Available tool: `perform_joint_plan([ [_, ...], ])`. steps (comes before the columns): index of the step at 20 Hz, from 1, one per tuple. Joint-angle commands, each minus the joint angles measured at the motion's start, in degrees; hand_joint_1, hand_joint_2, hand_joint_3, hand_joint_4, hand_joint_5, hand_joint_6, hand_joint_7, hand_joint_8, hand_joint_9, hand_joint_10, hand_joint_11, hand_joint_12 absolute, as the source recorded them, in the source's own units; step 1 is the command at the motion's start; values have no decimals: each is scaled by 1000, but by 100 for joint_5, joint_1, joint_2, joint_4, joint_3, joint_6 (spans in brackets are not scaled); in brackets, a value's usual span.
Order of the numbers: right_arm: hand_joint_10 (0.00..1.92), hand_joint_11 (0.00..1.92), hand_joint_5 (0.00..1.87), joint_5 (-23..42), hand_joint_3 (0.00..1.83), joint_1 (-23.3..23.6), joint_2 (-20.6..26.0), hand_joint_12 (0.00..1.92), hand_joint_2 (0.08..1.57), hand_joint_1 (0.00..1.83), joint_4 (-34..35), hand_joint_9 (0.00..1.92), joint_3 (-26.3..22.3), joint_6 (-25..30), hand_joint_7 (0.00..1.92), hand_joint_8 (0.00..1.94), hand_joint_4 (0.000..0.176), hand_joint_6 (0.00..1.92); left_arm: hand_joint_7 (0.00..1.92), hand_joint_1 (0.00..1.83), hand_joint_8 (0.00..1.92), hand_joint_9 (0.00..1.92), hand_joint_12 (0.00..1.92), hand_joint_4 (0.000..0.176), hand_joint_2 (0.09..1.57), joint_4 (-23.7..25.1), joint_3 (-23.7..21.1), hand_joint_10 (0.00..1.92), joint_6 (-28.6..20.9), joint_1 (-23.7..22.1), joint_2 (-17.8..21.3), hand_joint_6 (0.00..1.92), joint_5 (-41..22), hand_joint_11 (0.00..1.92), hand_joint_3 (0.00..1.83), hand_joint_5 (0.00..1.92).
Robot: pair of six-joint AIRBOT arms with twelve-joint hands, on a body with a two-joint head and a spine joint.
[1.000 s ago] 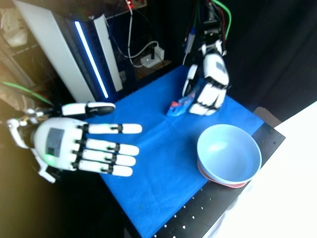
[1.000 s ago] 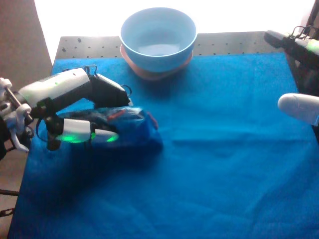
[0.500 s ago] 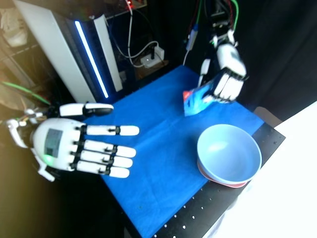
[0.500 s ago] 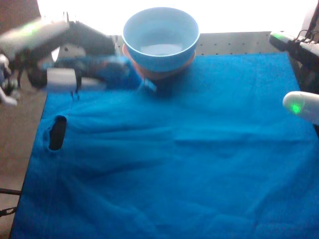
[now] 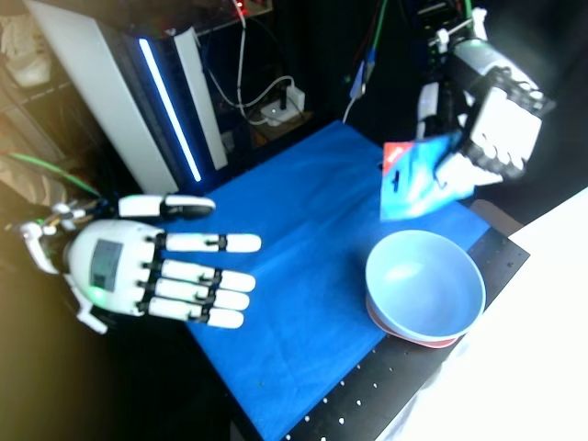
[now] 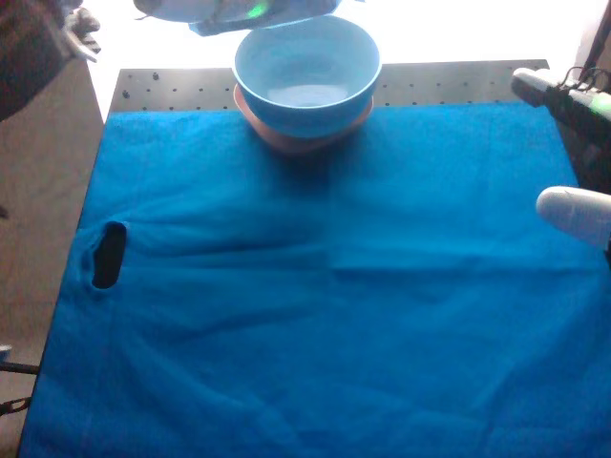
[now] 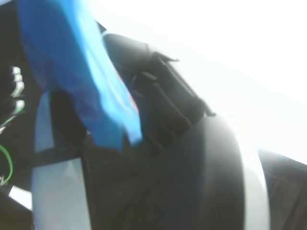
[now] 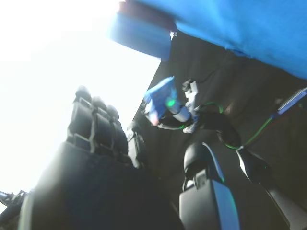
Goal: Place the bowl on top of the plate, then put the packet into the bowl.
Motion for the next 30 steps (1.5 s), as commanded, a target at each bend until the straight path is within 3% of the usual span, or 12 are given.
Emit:
perform_joint_plan([
  [1, 0, 0, 0, 712, 7, 29, -31, 0, 1265, 221, 97, 0, 58, 21, 0, 0, 176, 0, 1085, 1276, 1031, 1191, 1274, 0, 1079, -144, 152, 769, -23, -119, -123, 679, -240, 1038, 0, 1049],
  [2, 0, 0, 0, 712, 9, 30, -59, 0, 1275, 195, 98, 0, 88, 21, 0, 0, 176, 0, 1023, 1361, 921, 1073, 1152, 0, 1087, -137, 304, 1008, -22, -160, -260, 922, -68, 947, 11, 923],
  [6, 0, 0, 0, 712, 10, 30, -115, 0, 1302, 161, 99, 0, 132, 21, 0, 0, 176, 0, 959, 1378, 1016, 1076, 1141, 0, 1102, 28, 718, 1102, -22, -215, -630, 891, 614, 913, 5, 873],
  [7, 0, 0, 0, 712, 10, 30, -115, 0, 1308, 143, 99, 0, 132, 22, 0, 0, 176, 0, 761, 1181, 473, 879, 1162, 0, 1071, 28, 734, 731, -23, -180, -659, 323, 645, 731, 0, 704],
  [10, 0, 0, 0, 712, 6, 29, -115, 0, 1325, 153, 94, 0, 130, 24, 0, 0, 176, 0, 549, 1011, 8, 725, 819, 75, 1001, 26, 772, 58, -26, -160, -731, 4, 655, 498, 0, 509],
  [12, 0, 0, 0, 712, 10, 29, -125, 0, 1345, 145, 93, 0, 132, 24, 0, 0, 176, 0, 462, 993, 0, 640, 692, 104, 1016, 25, 740, 3, -27, -164, -729, 0, 574, 463, 5, 434],
  [17, 0, 0, 0, 712, 8, 29, -137, 0, 1362, 136, 94, 0, 122, 39, 0, 0, 171, 0, 346, 914, 0, 505, 976, 161, 1018, 46, 329, 0, -26, -101, -407, 1, 46, 172, 0, 248],
  [20, 0, 0, 0, 713, 8, 29, -73, 0, 1374, 98, 106, 0, 78, 40, 0, 0, 143, 0, 248, 807, 2, 237, 754, 119, 1002, -14, -240, 2, -24, 227, 247, 1, -570, 3, 0, 176],
  [23, 0, 0, 0, 713, 0, 28, 11, 0, 1341, 174, 136, 0, 0, 40, 0, 0, 174, 0, 156, 723, 3, 155, 512, 93, 954, -409, -742, 1, -20, 861, 882, 13, -1273, 0, 0, 162],
  [25, 0, 0, 0, 726, 0, 21, 26, 0, 1324, 224, 146, 0, -28, 40, 0, 0, 176, 0, 117, 683, 3, 72, 241, 162, 947, -812, -1199, 8, 119, 1462, 1366, 3, -1845, 0, 0, 165],
  [26, 0, 0, 0, 827, 0, 9, 27, 0, 1325, 235, 173, 0, -39, 40, 0, 0, 176, 0, 107, 604, 2, 74, 341, 173, 912, -1003, -1422, 2, 252, 1723, 1568, 0, -2123, 0, 6, 153],
  [30, 0, 0, 0, 1757, 0, -579, 242, 0, 1233, 133, 781, 0, -334, 39, 0, 0, 176, 0, 81, 812, 5, 9, 28, 152, 914, -1806, -2204, 0, 449, 3061, 2127, 4, -3201, 0, 5, 124],
])
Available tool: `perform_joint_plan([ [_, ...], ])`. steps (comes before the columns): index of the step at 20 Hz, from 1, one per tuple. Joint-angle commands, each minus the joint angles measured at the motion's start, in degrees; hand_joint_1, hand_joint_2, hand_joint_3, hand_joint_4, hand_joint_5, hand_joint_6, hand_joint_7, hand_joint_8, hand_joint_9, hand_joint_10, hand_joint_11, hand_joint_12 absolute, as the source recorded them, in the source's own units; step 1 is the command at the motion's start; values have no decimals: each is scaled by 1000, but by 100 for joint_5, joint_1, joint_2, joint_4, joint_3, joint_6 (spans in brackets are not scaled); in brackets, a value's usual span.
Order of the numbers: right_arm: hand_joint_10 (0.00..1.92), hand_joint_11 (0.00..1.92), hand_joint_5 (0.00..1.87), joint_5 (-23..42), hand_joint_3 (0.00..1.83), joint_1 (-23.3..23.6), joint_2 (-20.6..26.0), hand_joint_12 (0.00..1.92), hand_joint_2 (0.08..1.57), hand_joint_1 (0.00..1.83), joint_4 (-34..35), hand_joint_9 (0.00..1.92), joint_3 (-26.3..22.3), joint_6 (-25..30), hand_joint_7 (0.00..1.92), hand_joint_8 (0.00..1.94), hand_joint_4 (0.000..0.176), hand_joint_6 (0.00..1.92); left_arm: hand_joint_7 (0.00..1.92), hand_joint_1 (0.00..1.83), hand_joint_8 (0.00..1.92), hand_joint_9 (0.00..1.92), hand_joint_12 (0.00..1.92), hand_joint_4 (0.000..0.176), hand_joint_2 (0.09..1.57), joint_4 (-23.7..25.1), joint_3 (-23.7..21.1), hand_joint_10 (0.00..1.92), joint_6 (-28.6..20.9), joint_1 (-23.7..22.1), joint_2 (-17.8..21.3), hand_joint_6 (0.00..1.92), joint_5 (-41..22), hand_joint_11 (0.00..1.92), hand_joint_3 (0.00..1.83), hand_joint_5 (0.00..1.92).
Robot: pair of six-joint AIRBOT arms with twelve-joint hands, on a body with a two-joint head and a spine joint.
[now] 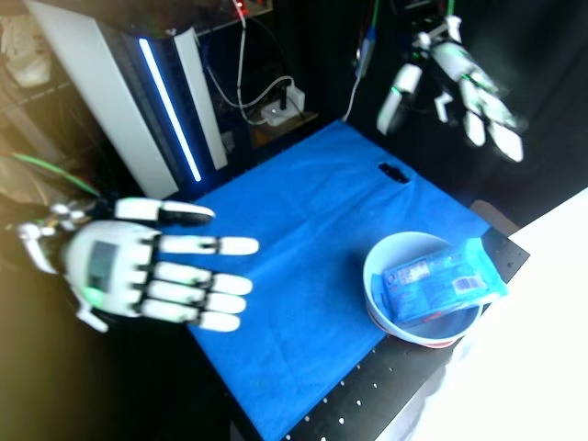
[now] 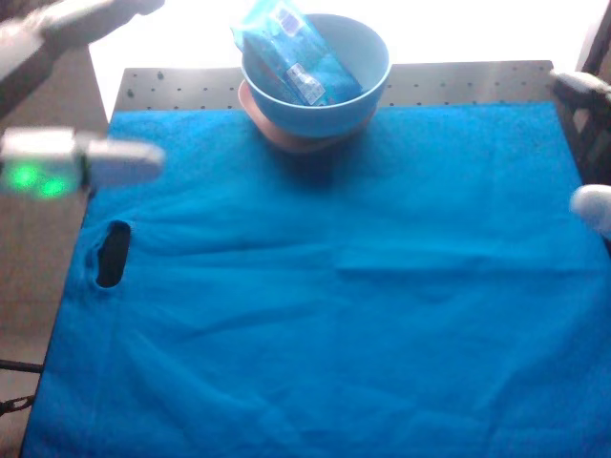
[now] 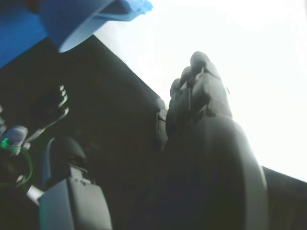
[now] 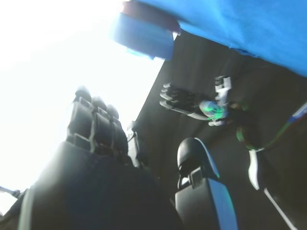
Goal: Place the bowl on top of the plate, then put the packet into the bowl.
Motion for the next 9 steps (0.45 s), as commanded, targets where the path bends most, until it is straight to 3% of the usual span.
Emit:
perform_joint_plan([
  [1, 0, 0, 0, 1184, 0, -54, 105, 0, 1206, 156, 282, 0, -44, 32, 0, 0, 176, 0, 41, 808, 0, 1, 5, 171, 929, -289, -112, 0, -17, 162, 84, 0, -1142, 0, 10, 104],
  [3, 0, 0, 0, 1570, 0, -349, 227, 0, 1221, 155, 589, 0, -199, 31, 0, 0, 176, 0, 60, 822, 9, 19, 1, 176, 936, -870, -539, 6, -9, 1040, 182, 0, -2025, 3, 10, 100],
  [4, 0, 0, 0, 1682, 0, -424, 260, 0, 1202, 155, 668, 0, -249, 31, 0, 0, 176, 0, 80, 764, 15, 30, 19, 157, 943, -1061, -683, 10, -9, 1340, 187, 0, -2355, 43, 11, 98],
  [6, 0, 0, 0, 1803, 0, -461, 289, 0, 1182, 136, 703, 0, -336, 31, 0, 0, 176, 0, 68, 678, 5, 8, 20, 152, 950, -1465, -1031, 2, -17, 1936, 146, 0, -3197, 40, 11, 69],
  [9, 0, 0, 0, 1825, 0, -461, 287, 0, 1181, 152, 703, 0, -345, 31, 0, 0, 176, 0, 67, 607, 3, 4, 30, 138, 955, -1663, -1168, 1, -25, 2132, 8, 1, -3642, 51, 9, 61],
])
